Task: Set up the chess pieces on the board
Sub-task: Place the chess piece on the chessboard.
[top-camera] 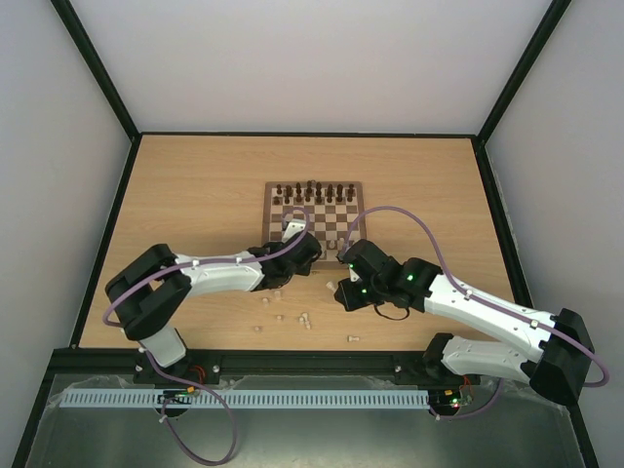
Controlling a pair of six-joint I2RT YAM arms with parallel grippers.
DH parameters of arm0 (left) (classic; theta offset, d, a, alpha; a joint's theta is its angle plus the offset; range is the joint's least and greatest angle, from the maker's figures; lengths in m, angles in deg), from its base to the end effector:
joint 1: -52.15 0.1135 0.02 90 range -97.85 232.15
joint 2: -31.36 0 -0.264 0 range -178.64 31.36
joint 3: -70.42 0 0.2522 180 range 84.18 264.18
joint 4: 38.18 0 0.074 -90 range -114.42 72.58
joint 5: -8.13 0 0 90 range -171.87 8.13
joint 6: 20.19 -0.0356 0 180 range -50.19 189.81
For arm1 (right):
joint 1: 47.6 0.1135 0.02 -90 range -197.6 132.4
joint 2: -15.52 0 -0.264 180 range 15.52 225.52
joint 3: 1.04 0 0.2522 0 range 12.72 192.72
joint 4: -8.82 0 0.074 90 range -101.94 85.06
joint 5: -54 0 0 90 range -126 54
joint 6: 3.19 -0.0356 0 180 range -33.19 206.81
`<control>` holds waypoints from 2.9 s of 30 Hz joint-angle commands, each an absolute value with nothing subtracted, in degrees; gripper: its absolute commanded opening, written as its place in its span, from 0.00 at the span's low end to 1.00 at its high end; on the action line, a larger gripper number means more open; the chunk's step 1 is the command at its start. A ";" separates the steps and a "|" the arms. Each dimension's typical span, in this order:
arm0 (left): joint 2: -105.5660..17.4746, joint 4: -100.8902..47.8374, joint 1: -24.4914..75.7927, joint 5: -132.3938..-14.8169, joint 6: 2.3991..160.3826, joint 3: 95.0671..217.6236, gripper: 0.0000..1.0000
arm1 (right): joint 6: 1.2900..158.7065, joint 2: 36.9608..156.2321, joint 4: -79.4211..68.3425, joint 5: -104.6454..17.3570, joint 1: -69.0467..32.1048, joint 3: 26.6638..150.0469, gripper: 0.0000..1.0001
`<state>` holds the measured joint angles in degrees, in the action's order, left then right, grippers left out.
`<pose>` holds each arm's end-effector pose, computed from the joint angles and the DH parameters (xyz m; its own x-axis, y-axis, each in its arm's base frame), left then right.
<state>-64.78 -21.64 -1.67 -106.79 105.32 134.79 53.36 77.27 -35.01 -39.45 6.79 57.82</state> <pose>0.2089 -0.2602 0.1638 -0.6879 0.0483 -0.7242 0.2052 0.9700 -0.1302 0.1275 0.1817 0.2536 -0.8142 -0.1920 -0.5479 -0.4635 0.7832 0.4144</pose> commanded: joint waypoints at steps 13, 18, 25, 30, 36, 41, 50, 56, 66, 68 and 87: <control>-34.38 -11.54 -0.42 -91.80 106.76 130.25 0.65 | 55.32 75.29 -33.87 -43.94 6.62 56.53 0.09; -24.79 -26.48 8.58 -55.79 110.81 116.85 0.66 | 57.83 74.73 -28.98 -55.48 6.56 55.99 0.09; -24.01 -40.11 10.31 -33.51 118.67 107.64 0.68 | 60.29 74.75 -24.54 -63.75 7.01 57.14 0.09; -24.14 -43.90 10.31 -30.86 120.84 105.83 0.69 | 60.67 76.41 -23.50 -63.86 7.38 57.93 0.09; -23.61 -47.35 10.31 -29.41 123.41 104.13 0.70 | 60.56 77.15 -22.26 -63.42 7.55 58.22 0.09; -24.15 -48.34 10.32 -28.92 123.82 102.95 0.68 | 60.99 77.28 -21.86 -63.76 7.53 58.74 0.08; -26.76 -49.88 10.31 -29.01 123.79 102.68 0.57 | 61.91 78.39 -22.20 -64.78 8.20 57.84 0.09; -28.76 -51.44 10.31 -28.63 124.06 102.72 0.40 | 62.29 78.87 -22.43 -64.24 8.45 57.04 0.09; -28.77 -51.41 10.31 -28.25 124.09 102.58 0.13 | 62.55 79.32 -22.01 -63.60 8.40 56.33 0.11; -28.74 -51.47 10.31 -28.46 124.24 102.71 0.11 | 62.50 79.40 -21.84 -63.31 8.43 56.32 0.18; -25.50 -62.44 13.12 -39.13 138.57 107.14 0.06 | 50.76 61.63 -4.14 -50.19 3.80 52.72 0.66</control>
